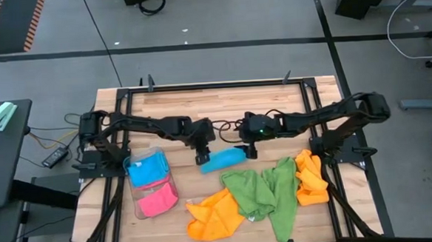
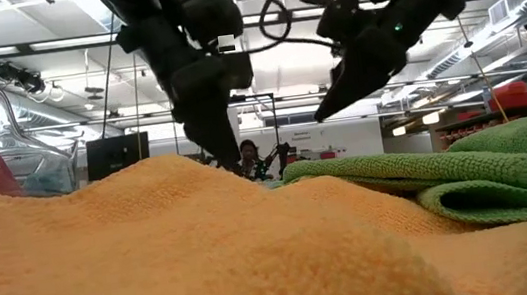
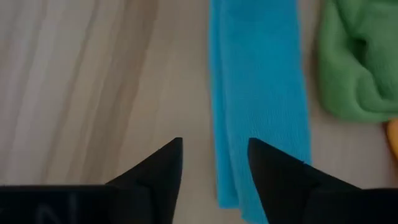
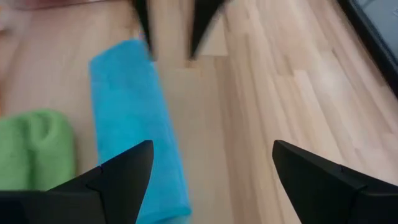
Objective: Fold microfiber towels
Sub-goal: Put the blue microfiber cloth into the transparent bin
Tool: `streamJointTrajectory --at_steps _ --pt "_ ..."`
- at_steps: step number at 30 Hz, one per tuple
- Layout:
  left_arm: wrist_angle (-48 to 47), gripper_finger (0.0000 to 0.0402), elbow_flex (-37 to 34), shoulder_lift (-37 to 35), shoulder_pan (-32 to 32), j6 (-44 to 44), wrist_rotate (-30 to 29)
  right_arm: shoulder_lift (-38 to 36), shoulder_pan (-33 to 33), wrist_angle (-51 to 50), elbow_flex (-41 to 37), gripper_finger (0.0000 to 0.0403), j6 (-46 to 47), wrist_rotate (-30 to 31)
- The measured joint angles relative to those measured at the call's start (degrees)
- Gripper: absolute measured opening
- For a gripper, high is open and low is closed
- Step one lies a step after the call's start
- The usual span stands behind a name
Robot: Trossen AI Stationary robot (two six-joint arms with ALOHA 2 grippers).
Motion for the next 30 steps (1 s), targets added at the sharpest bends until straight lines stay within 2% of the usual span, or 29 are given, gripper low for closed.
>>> streamJointTrajectory --at_steps 8,14,17,20,25,30 --pt "3.0 0.0269 0.0 4.0 0.6 -4.3 8.0 -0.4 0.3 1.7 -1.9 0.0339 -1.3 -0.2" --pt "3.0 0.0277 0.0 8.4 0.6 -6.7 9.6 -0.4 0.3 2.4 -1.9 0.0339 -2.2 -0.4" --pt "2.9 0.0253 0.2 9.5 0.6 -6.9 9.5 -0.4 0.3 3.2 -1.9 0.0339 -2.4 -1.4" --pt "2.5 0.0211 0.2 9.8 0.7 -6.4 9.4 -0.4 0.3 3.9 -1.9 0.0339 -3.0 -1.6" --pt "1.9 0.0113 0.2 9.9 1.0 -4.6 8.9 -0.4 0.3 4.1 -1.9 0.0339 -3.0 -1.9" --pt "2.0 0.0019 0.1 9.9 2.3 -1.0 9.6 -0.4 0.3 4.0 -1.9 0.0339 -2.9 -6.4"
